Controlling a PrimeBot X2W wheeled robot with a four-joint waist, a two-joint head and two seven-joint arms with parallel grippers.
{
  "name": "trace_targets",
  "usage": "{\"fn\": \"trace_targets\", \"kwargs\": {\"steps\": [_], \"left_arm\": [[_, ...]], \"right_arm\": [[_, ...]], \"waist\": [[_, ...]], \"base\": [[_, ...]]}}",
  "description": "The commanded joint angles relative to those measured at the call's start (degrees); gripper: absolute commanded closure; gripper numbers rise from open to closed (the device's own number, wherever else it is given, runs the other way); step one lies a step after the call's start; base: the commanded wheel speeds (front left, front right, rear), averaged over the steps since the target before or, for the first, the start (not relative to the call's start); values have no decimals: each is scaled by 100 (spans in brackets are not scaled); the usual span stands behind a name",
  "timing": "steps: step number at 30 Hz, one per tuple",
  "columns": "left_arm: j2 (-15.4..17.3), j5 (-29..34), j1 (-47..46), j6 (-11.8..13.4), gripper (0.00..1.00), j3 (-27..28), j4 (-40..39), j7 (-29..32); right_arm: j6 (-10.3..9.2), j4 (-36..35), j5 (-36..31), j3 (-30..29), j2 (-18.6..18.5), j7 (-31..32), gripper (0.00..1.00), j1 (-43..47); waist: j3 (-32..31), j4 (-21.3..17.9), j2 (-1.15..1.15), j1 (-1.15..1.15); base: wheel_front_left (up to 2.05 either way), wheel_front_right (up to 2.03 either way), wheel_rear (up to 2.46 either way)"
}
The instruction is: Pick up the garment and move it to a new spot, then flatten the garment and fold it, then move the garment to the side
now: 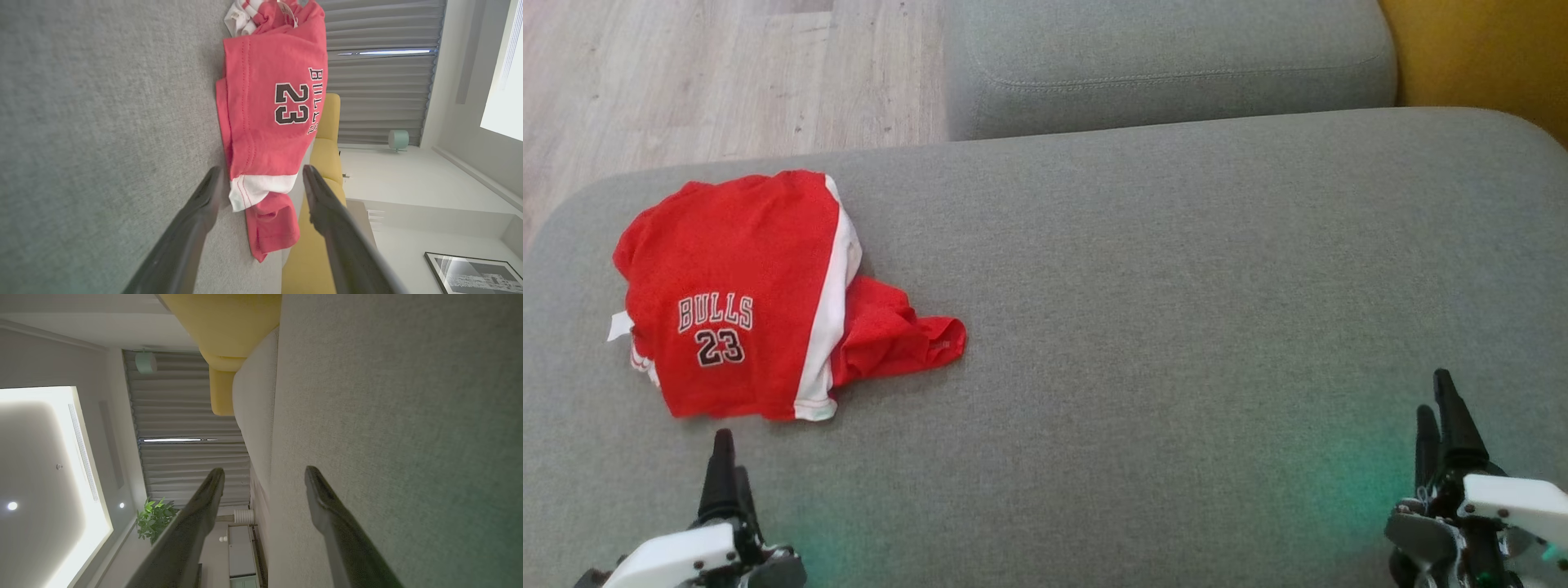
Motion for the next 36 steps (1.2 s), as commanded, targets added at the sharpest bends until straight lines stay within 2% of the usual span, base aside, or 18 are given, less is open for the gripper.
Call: {"fn": "trace_targets", "kwargs": {"steps": [1,19,28,36], "left_arm": [[27,113,-243,-7,0,67,-240,-77],[33,934,-355,13,0,444,-544,-366],[36,1629,-398,91,0,431,-957,-520],[39,2504,-347,183,0,149,-1338,-655]], "right_arm": [[-1,-248,-152,-6,-23,-73,0,-236],[-1,-707,-1807,108,-29,-360,0,-353],[-1,-1023,-2741,212,-32,-512,0,-394],[-2,-1168,-3567,351,-34,-647,0,-407]], "waist": [[2,5,0,0],[47,2,0,0],[81,-5,0,0],[89,4,0,0]], "base": [[0,0,0],[0,0,0],[0,0,0],[0,0,0]]}}
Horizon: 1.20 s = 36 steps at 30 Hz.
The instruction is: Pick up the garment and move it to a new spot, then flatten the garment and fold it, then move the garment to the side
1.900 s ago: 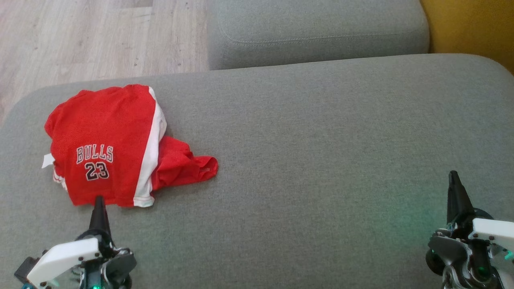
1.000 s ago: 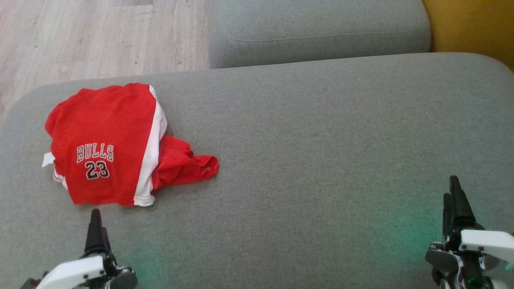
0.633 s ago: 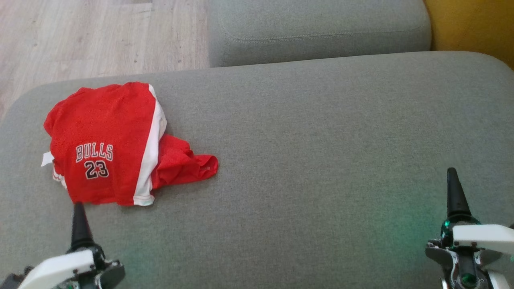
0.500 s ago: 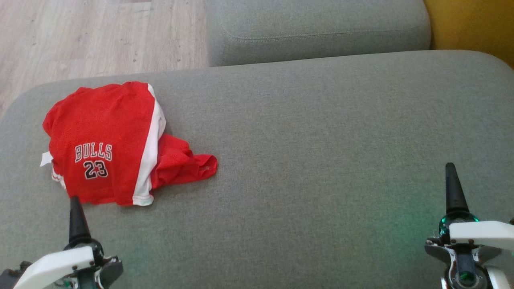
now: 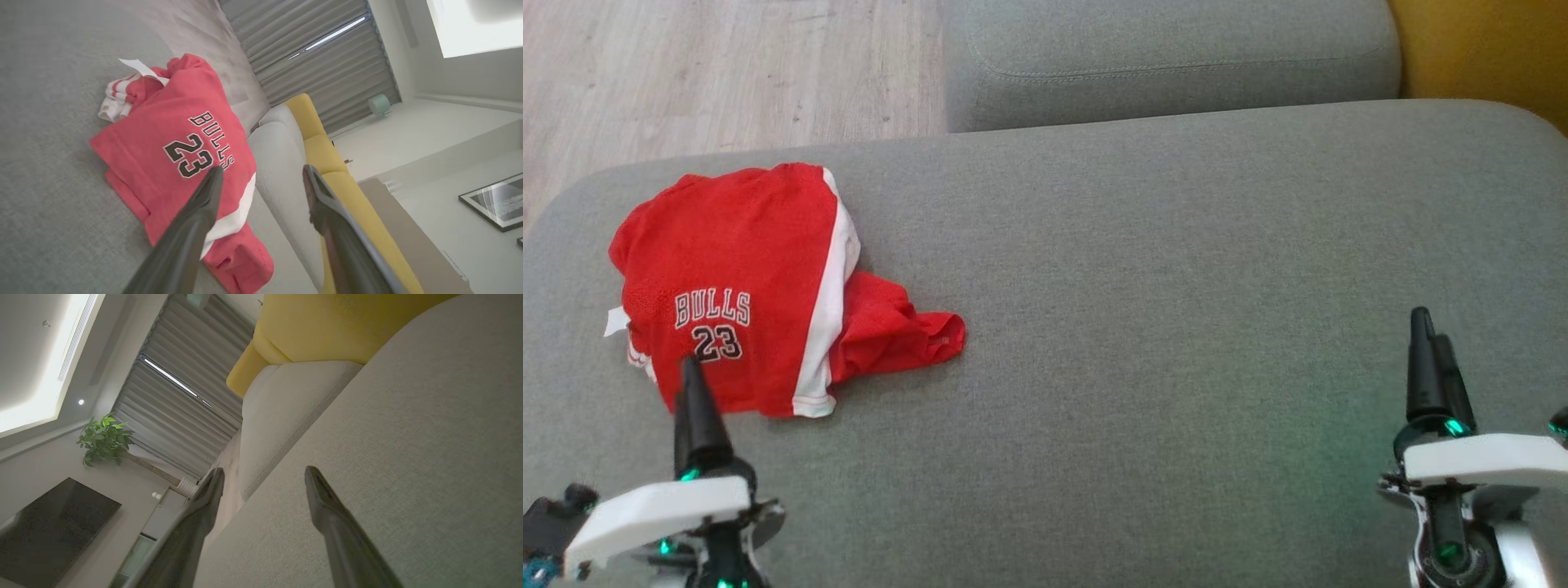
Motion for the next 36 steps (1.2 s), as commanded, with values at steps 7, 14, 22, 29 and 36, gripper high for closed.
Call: {"fn": "trace_targets", "kwargs": {"steps": [7,14,22,29,36], "left_arm": [[52,962,-204,82,0,-312,-458,-188],[54,1828,-191,149,0,-610,-567,-308],[57,2533,-209,195,0,-848,-566,-427],[59,3212,-248,262,0,-1053,-588,-546],[107,3857,-287,339,0,-1242,-600,-665]], "right_arm": [[-2,-312,-926,222,-37,-208,0,-350],[-2,-394,-1601,310,-39,-326,0,-369],[-2,-495,-2210,383,-42,-444,0,-382],[-3,-598,-2790,436,-44,-562,0,-398],[-3,-680,-3388,527,-46,-681,0,-423]], "waist": [[12,-3,0,0],[39,-18,0,0],[72,-19,0,0],[115,-9,0,0],[149,-12,0,0]], "base": [[0,0,0],[0,0,0],[0,0,0],[0,0,0],[0,0,0]]}}
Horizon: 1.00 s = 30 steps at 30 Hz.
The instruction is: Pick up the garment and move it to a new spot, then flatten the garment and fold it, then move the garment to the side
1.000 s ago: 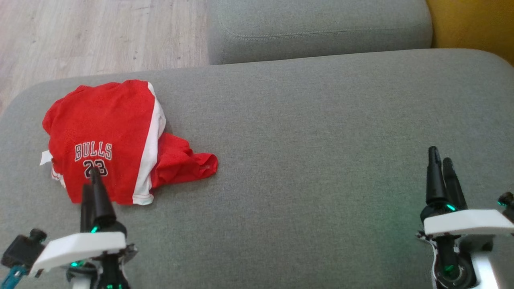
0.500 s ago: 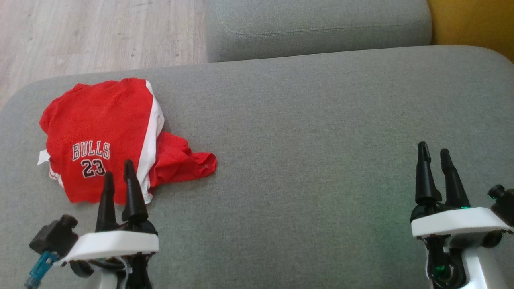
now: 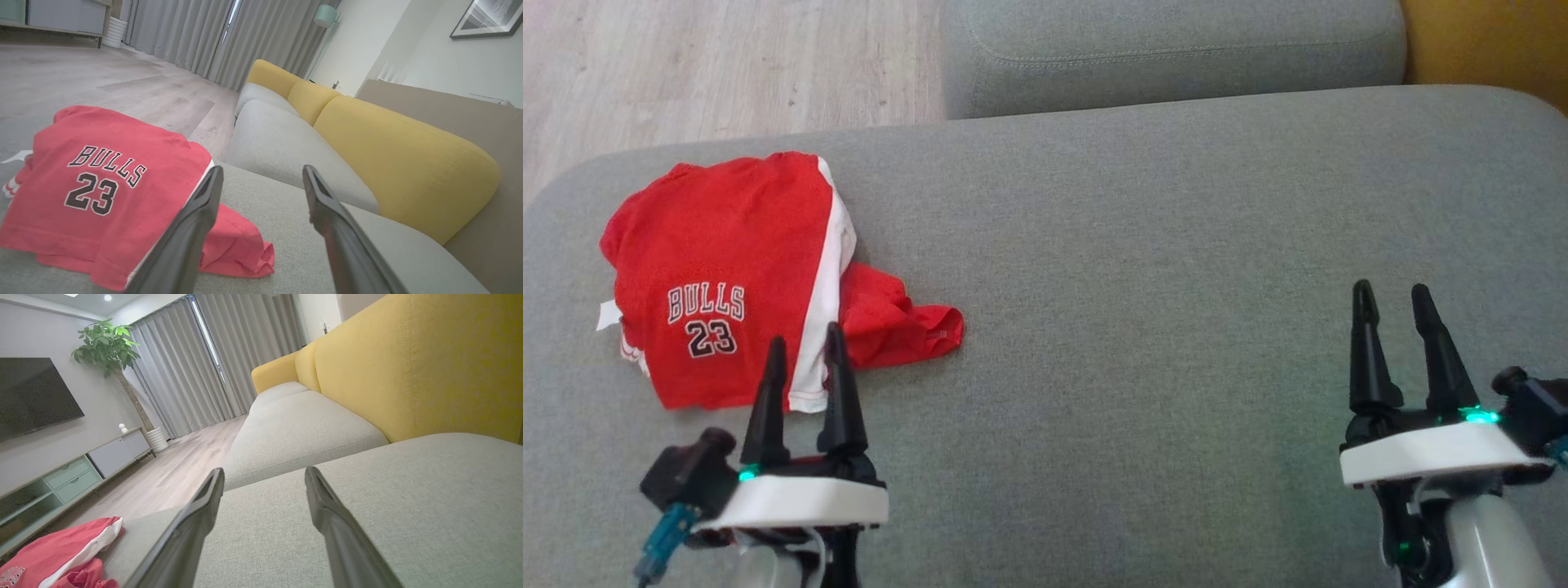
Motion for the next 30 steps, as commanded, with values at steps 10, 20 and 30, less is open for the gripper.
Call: {"fn": "trace_targets", "kwargs": {"steps": [10,20,30], "left_arm": [[182,902,-338,224,0,-191,-326,-229],[338,1656,-389,498,0,-555,-305,-399],[165,1611,-307,355,0,-383,-449,-569]], "right_arm": [[-3,-341,-942,230,-47,-237,0,-374],[-4,-365,-1806,362,-50,-406,0,-380],[-4,-330,-1788,445,-53,-575,0,-355]], "waist": [[26,-24,0,-1],[32,-12,0,-1],[45,-34,0,-1]], "base": [[0,0,0],[0,0,0],[0,0,0]]}}
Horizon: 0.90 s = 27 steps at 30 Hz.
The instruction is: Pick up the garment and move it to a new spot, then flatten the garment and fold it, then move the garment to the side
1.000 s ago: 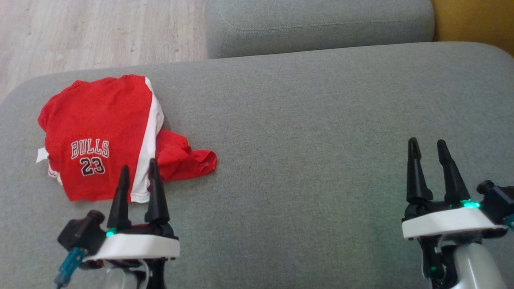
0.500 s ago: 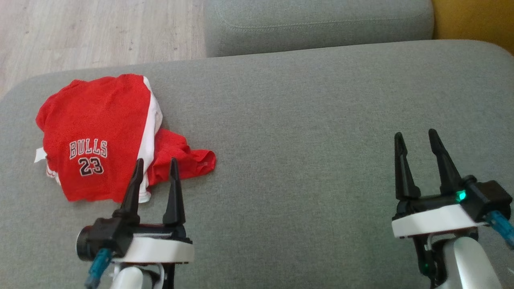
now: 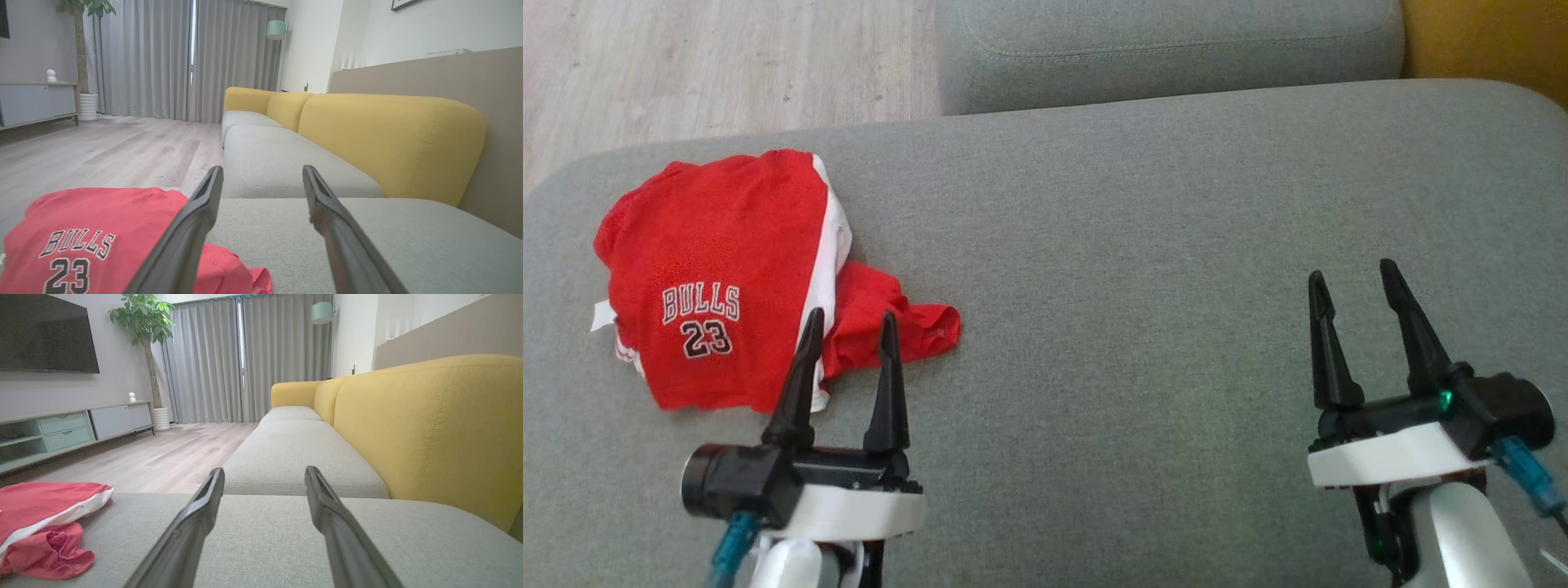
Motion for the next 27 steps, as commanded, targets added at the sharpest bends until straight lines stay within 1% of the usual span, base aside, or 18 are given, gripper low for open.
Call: {"fn": "trace_targets", "kwargs": {"steps": [1,5,8,12,17,27], "left_arm": [[-19,33,-191,-37,0,194,-251,-72],[-108,-101,-77,-313,0,421,-207,-140],[-140,-18,-16,-468,0,519,-73,-191],[-155,138,33,-581,0,463,314,-228],[-161,62,-15,-564,0,463,502,-228],[-162,1,-35,-499,0,447,522,-228]], "right_arm": [[-4,-202,-32,155,-47,-79,0,-241],[-4,-79,575,157,-48,-147,0,-183],[-4,34,780,176,-49,-198,0,-163],[-4,313,917,300,-50,-235,0,-108],[-4,568,1009,345,-50,-235,0,-142],[-4,642,978,350,-50,-235,0,-178]], "waist": [[0,-2,0,-1],[-13,-12,0,-1],[-30,-13,0,-1],[-69,-12,0,-1],[-89,-18,0,-1],[-123,-25,0,-1]], "base": [[0,0,0],[0,0,0],[0,0,0],[0,0,0],[0,0,0],[0,0,0]]}}
